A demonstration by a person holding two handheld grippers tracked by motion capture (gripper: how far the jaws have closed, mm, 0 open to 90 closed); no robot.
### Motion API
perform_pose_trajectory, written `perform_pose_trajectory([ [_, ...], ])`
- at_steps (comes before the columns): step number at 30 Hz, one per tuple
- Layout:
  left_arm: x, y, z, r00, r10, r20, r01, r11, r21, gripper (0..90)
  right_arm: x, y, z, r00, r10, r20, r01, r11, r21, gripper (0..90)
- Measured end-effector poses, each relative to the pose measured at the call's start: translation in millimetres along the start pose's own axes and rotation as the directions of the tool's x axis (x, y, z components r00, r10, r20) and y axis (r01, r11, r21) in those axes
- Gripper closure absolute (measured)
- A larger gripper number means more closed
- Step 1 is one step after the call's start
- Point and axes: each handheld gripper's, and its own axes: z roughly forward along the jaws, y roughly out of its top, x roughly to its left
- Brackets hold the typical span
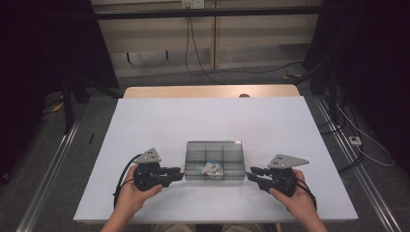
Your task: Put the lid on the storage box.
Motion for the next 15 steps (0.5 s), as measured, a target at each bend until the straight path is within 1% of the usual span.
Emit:
perform_pose_trajectory([
  [2,3.4,-0.9,-3.0,0.9997,-0.016,-0.017,0.015,0.9999,-0.006,53.0,-3.2,-2.7,-3.1,0.9999,0.009,-0.004,-0.009,1.0,-0.024,53.7],
  [4,6.5,-1.7,-6.2,0.9992,-0.018,-0.034,0.018,0.9998,-0.008,45.9,-6.3,-4.6,-6.9,0.9997,0.024,0.003,-0.024,0.999,-0.034,38.9],
  [5,7.4,-2.1,-7.4,0.9987,-0.025,-0.045,0.024,0.9996,-0.016,41.0,-8.1,-5.7,-8.9,0.9996,0.025,0.01,-0.024,0.999,-0.038,36.5],
  [6,8.9,-2.2,-8.7,0.9984,-0.022,-0.052,0.021,0.9996,-0.019,36.9,-9.9,-7.1,-11.0,0.9994,0.025,0.023,-0.024,0.999,-0.043,35.3],
  [8,11.2,-2.1,-11.9,0.9977,-0.016,-0.065,0.014,0.9997,-0.022,33.6,-13.4,-9.3,-13.8,0.9986,0.037,0.038,-0.036,0.998,-0.046,27.7],
  [9,12.2,-2.2,-12.8,0.9973,-0.014,-0.072,0.012,0.9995,-0.03,31.9,-15.5,-10.3,-14.7,0.9983,0.04,0.043,-0.038,0.998,-0.046,26.0],
  [11,14.8,-2.7,-15.0,0.9967,-0.02,-0.079,0.017,0.9993,-0.034,28.6,-19.1,-11.6,-15.6,0.998,0.043,0.046,-0.041,0.998,-0.047,24.6],
  [15,18.8,-5.4,-18.2,0.9959,-0.013,-0.09,0.01,0.9995,-0.03,24.1,-25.1,-15.1,-16.2,0.9956,0.056,0.075,-0.053,0.998,-0.044,19.6],
])
